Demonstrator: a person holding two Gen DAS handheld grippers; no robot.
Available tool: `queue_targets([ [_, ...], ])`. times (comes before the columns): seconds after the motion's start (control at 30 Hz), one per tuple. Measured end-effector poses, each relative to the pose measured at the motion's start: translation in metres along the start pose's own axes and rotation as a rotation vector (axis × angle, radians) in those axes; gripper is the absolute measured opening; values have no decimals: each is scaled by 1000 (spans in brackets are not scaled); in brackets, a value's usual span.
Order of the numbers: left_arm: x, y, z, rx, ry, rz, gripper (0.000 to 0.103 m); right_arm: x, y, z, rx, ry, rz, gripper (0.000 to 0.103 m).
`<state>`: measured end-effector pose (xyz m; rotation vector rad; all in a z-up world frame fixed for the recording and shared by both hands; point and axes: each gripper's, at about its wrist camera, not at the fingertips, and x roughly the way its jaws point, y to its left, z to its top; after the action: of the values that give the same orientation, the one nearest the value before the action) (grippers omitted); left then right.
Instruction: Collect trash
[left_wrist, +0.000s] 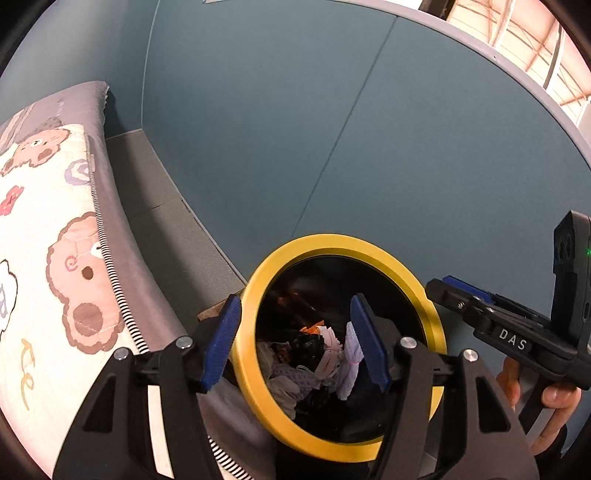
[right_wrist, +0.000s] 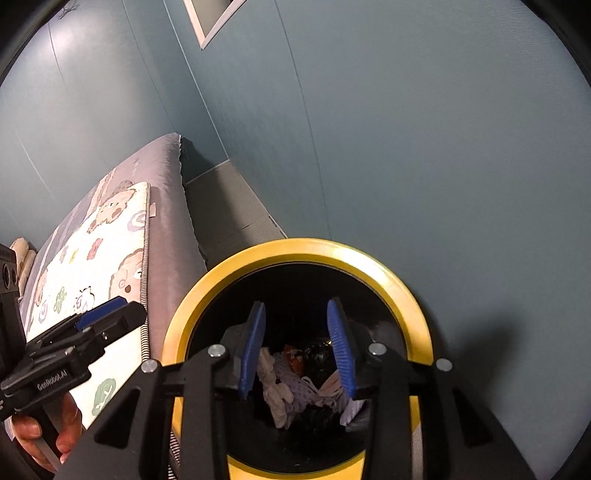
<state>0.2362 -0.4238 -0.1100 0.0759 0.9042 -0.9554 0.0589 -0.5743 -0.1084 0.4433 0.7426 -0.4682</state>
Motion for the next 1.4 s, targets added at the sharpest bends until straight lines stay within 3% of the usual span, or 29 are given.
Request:
queue_targets([
  [0.5,-48,30,-13,-62,-57,61,60,-17,36,-6,-58,-13,50,37],
  [0.87,-108,74,-32,-146,-130,148,61,-28,105,-18,-170,-12,135,41],
  [1.4,-203,158,-105,-269,-191,320,68,-25,207,-55,-297,37,244,52],
])
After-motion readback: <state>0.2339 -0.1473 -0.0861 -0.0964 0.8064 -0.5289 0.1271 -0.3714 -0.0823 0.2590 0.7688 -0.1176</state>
